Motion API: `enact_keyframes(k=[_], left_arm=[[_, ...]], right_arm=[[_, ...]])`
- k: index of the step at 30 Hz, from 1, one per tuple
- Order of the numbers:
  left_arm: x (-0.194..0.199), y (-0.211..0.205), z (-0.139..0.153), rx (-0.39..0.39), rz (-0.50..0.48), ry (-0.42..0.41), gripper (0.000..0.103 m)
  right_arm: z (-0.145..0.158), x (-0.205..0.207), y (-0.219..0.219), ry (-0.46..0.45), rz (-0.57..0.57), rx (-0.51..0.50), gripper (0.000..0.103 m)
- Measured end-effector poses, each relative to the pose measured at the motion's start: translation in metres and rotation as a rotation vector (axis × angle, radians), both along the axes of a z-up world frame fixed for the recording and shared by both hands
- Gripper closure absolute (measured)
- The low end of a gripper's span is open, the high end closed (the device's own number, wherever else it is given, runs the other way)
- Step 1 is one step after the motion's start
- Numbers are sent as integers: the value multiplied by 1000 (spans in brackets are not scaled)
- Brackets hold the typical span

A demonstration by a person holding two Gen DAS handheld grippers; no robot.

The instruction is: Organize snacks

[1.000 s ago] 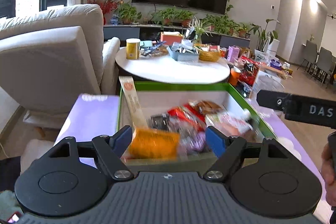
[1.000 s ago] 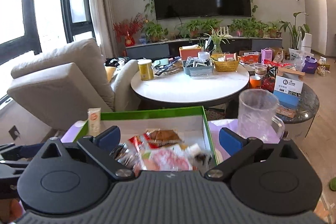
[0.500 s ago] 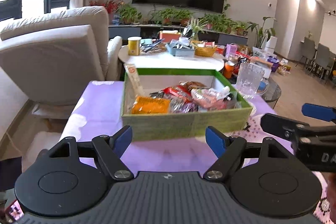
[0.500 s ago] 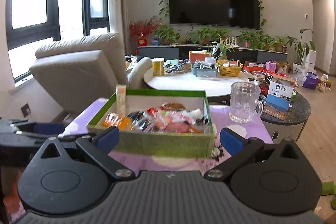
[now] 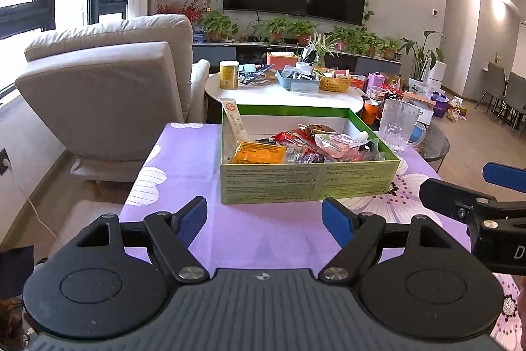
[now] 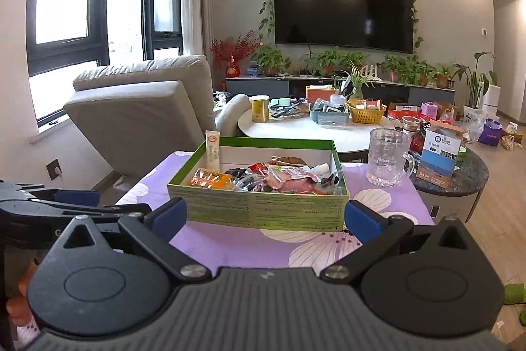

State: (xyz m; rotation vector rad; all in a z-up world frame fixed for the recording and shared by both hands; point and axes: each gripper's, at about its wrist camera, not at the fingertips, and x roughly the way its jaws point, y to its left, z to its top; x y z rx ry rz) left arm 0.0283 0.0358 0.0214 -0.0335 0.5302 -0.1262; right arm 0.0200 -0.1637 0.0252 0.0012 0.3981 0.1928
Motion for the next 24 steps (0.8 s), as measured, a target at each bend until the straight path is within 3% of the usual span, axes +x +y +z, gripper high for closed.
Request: enact_keyframes(k=[24], left_arm=[[-2, -12, -5, 56, -12, 8, 28]], right_arm=[[-9, -2, -3, 28, -29, 8, 51]])
